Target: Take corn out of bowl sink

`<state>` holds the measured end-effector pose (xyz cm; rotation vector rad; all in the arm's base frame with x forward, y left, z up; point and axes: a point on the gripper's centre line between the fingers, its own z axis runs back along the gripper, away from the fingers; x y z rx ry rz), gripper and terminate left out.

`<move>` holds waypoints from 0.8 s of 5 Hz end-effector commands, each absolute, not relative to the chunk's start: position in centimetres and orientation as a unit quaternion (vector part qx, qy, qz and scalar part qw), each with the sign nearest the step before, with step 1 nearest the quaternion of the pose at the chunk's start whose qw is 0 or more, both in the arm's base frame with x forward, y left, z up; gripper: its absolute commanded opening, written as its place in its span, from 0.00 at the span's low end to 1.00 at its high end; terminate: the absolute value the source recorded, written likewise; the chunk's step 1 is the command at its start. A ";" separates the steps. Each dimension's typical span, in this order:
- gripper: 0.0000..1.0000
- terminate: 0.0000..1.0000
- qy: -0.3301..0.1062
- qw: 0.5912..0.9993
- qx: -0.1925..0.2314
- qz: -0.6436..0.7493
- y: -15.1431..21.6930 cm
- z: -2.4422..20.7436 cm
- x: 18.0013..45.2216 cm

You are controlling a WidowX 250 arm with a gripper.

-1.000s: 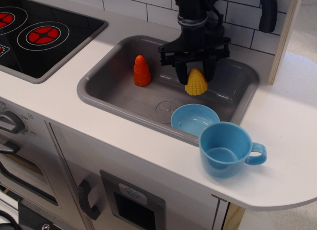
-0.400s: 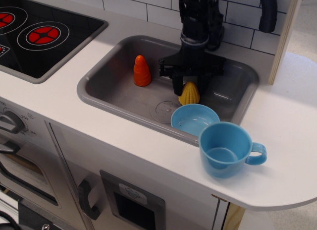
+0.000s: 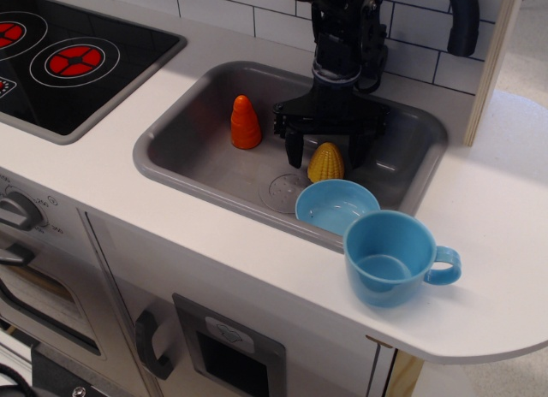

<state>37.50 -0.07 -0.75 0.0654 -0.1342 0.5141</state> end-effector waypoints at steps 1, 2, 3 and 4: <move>1.00 0.00 -0.181 0.952 0.024 0.247 -0.8 5.3 37.0; 1.00 0.00 -0.181 0.952 0.024 0.247 -0.8 5.3 37.0; 1.00 0.00 -0.181 0.952 0.024 0.247 -0.8 5.3 37.0; 1.00 1.00 -0.181 0.952 0.024 0.247 -0.8 5.3 37.0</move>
